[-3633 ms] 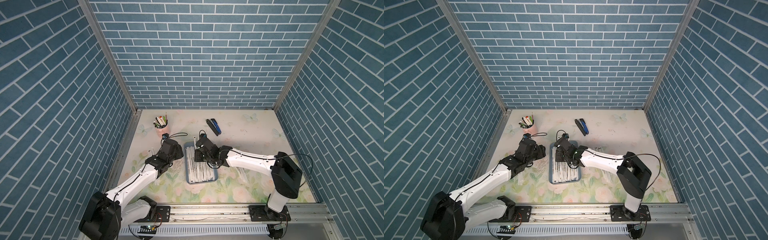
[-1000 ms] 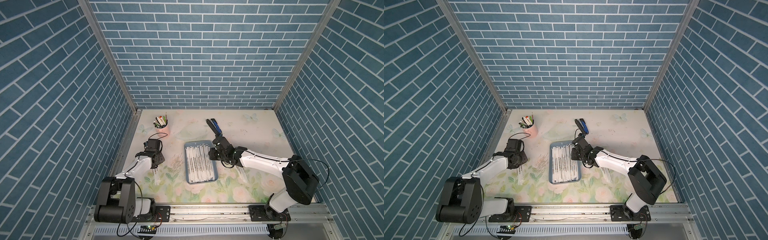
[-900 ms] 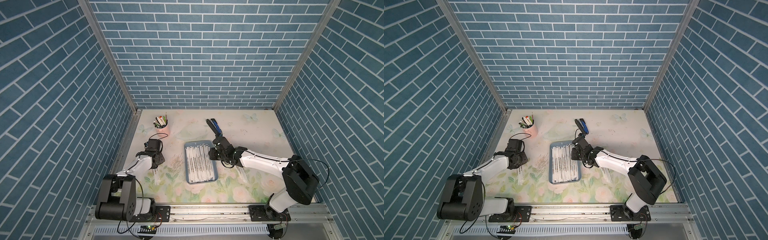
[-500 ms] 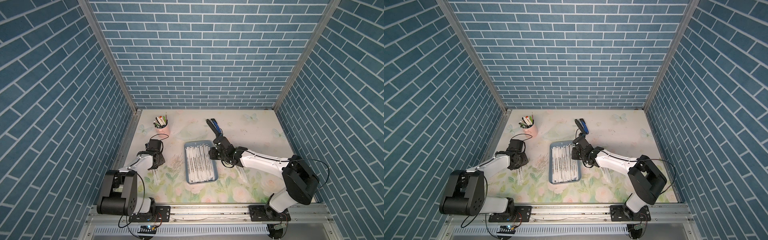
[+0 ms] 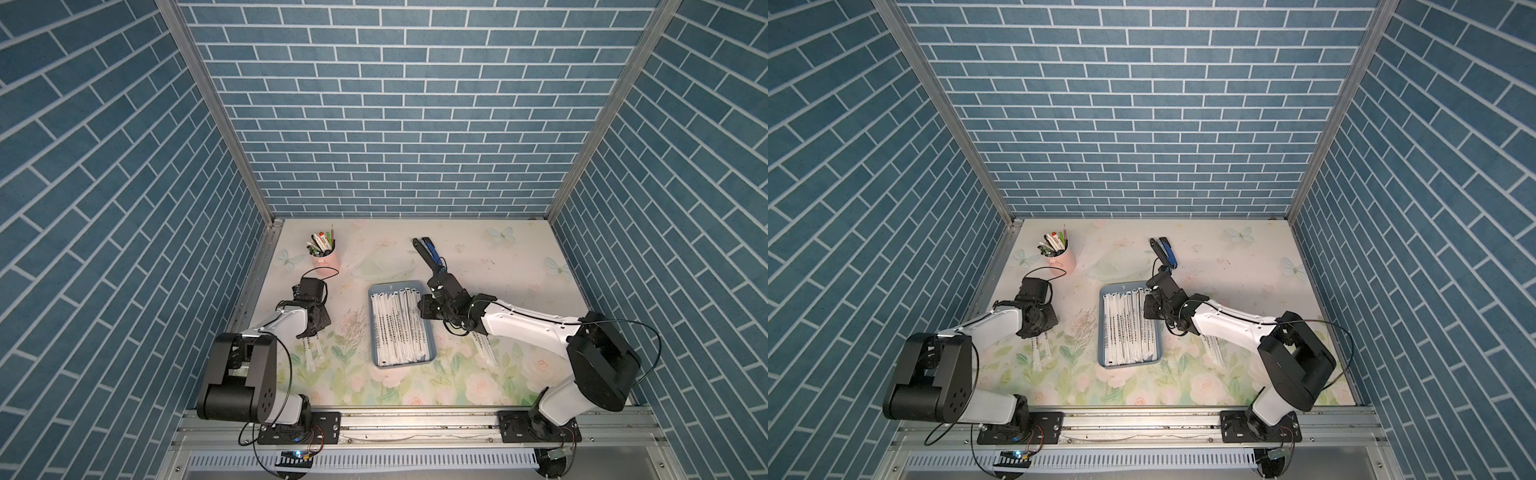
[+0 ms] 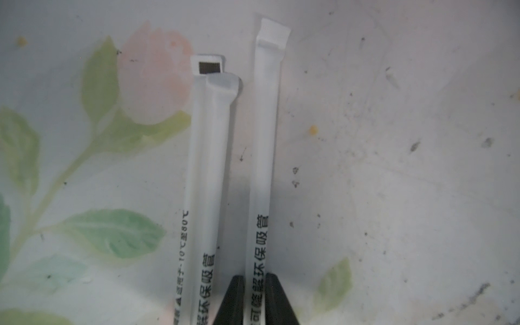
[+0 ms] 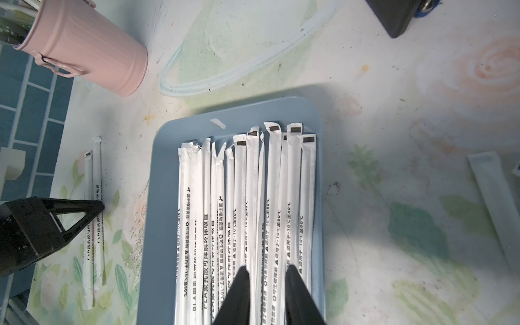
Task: Put the straws into the storage box
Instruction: Pick up the straw from the center of the board.
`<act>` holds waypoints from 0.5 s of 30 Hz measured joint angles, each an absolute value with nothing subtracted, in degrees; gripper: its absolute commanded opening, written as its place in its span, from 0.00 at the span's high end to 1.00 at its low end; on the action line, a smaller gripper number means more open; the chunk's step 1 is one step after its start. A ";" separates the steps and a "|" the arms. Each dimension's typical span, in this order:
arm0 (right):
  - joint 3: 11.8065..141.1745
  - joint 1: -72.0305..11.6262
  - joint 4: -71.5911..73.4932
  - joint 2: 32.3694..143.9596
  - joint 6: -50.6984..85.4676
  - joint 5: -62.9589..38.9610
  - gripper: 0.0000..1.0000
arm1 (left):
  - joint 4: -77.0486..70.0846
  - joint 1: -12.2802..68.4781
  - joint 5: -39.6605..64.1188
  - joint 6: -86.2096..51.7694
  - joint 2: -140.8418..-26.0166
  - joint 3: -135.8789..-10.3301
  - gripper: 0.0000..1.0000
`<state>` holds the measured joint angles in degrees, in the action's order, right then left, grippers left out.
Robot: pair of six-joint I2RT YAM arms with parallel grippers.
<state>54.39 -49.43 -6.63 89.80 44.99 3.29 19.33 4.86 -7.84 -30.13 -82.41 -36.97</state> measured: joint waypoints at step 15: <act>54.33 -49.43 -6.85 88.36 44.99 3.88 0.76 | 21.06 5.34 -5.56 -30.59 -80.01 -38.17 1.00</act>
